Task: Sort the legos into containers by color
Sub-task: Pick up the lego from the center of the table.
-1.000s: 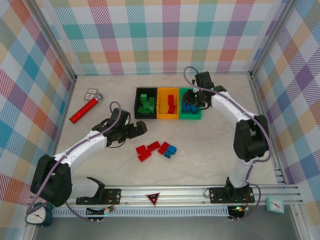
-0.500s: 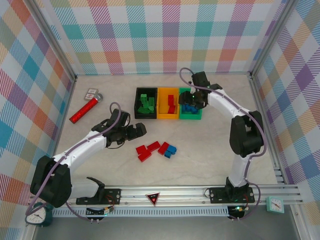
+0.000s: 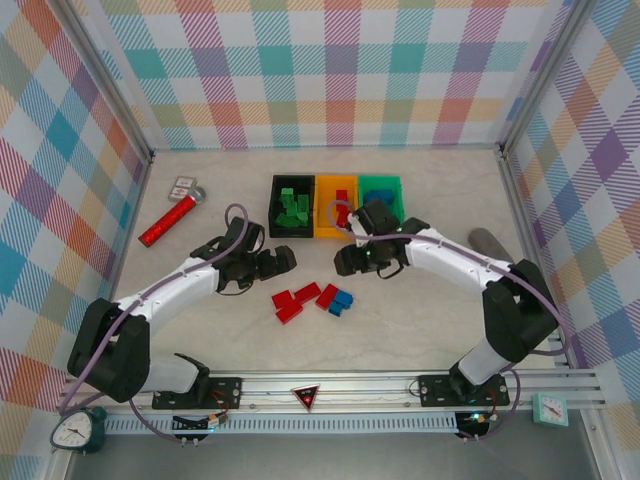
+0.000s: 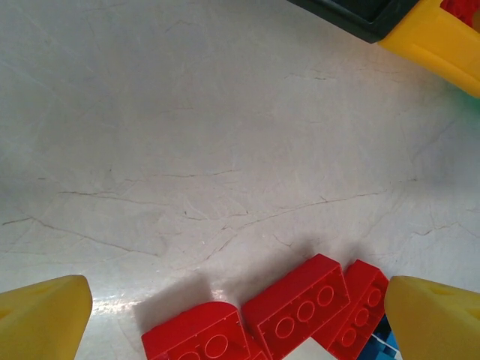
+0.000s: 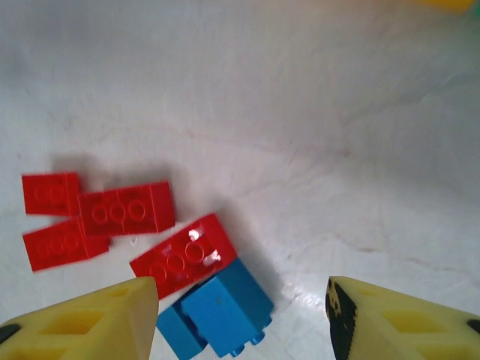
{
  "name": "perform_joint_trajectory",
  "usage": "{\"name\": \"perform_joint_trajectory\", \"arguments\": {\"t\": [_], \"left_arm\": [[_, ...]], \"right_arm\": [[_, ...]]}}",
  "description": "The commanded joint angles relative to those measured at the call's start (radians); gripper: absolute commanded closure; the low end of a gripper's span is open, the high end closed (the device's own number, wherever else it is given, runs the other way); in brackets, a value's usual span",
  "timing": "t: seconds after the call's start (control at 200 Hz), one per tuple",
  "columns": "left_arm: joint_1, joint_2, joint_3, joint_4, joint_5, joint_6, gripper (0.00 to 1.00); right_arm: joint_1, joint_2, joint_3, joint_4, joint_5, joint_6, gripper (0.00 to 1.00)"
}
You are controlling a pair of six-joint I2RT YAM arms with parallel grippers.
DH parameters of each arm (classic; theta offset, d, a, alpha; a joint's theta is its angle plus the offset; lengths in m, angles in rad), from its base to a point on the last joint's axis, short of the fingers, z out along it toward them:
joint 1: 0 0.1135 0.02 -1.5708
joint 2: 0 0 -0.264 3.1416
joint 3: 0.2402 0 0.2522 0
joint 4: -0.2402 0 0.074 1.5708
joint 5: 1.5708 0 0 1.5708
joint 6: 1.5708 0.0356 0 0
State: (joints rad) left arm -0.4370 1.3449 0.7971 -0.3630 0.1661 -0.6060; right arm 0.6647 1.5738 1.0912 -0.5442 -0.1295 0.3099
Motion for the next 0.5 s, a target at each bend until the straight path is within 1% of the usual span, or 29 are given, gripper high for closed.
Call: {"name": "perform_joint_trajectory", "arguments": {"t": [0.0, 0.195, 0.345, 0.495], "left_arm": [[-0.003, 0.001, 0.021, 0.016, 0.017, 0.006, 0.00], [-0.003, -0.022, 0.007, -0.009, -0.014, 0.019, 0.00], [-0.003, -0.022, 0.000, -0.003, -0.012, 0.016, 0.00], [-0.003, -0.021, 0.003, 0.001, -0.003, 0.010, 0.00]], "right_arm": [[0.048, -0.011, -0.050, 0.015, -0.014, 0.003, 0.39], [0.102, -0.005, -0.117, 0.017, 0.043, 0.050, 0.36], [0.127, 0.006, -0.127, 0.038, 0.044, 0.084, 0.33], [0.133, 0.028, -0.137, 0.070, 0.029, 0.107, 0.33]]}}
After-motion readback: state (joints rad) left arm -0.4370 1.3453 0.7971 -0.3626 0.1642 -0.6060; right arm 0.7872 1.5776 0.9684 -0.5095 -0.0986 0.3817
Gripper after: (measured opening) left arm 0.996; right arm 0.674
